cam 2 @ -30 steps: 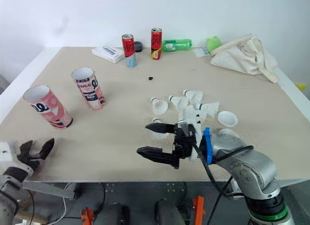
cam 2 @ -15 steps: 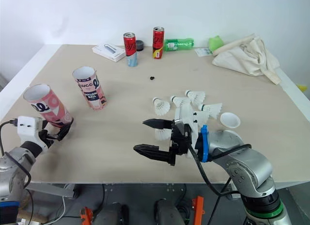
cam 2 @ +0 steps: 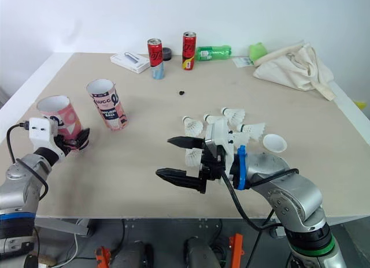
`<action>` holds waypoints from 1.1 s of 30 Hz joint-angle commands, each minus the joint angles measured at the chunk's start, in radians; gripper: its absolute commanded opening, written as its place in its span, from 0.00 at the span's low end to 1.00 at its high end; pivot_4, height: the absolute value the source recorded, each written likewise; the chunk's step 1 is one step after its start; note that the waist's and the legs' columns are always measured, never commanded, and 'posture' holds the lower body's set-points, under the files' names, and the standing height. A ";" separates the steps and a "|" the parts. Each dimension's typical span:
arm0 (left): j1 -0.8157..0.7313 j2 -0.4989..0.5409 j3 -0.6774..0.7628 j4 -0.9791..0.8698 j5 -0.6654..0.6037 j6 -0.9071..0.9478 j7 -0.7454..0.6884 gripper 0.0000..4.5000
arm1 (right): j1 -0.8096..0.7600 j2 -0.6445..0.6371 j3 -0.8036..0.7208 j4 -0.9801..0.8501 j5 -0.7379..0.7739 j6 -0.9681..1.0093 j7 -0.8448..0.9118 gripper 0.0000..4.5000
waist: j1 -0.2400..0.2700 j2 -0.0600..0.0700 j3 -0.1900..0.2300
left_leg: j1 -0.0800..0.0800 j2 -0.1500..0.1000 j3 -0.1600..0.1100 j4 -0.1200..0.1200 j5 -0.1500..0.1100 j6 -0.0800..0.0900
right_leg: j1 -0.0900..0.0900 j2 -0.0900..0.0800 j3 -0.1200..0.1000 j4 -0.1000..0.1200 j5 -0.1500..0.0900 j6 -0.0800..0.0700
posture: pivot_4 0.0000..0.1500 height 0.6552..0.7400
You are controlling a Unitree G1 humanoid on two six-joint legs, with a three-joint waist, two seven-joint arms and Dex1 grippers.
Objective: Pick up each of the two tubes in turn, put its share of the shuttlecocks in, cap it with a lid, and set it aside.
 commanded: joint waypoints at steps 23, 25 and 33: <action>0.111 0.062 0.061 -0.140 -0.085 -0.111 -0.183 0.62 | 0.008 -0.029 -0.027 -0.012 0.002 -0.008 0.028 1.00 | 0.000 0.000 0.000 | 0.000 0.000 0.000 0.001 0.000 0.000 | 0.000 0.000 0.000 0.001 0.000 0.000 | 1.00 1.00; 0.123 0.118 0.047 -0.136 -0.092 -0.114 -0.271 0.62 | 0.024 -0.041 -0.050 -0.012 0.016 -0.005 0.032 1.00 | 0.001 0.000 0.000 | 0.000 0.000 -0.001 0.001 0.000 0.000 | 0.000 0.000 -0.001 0.001 0.000 0.000 | 1.00 1.00; 0.001 0.190 -0.044 -0.064 -0.101 -0.099 -0.459 0.62 | 0.052 -0.063 -0.079 -0.010 0.011 -0.011 0.028 1.00 | 0.004 -0.001 0.000 | -0.001 0.001 0.000 0.005 0.000 0.000 | 0.002 -0.002 -0.005 0.001 -0.003 0.004 | 1.00 1.00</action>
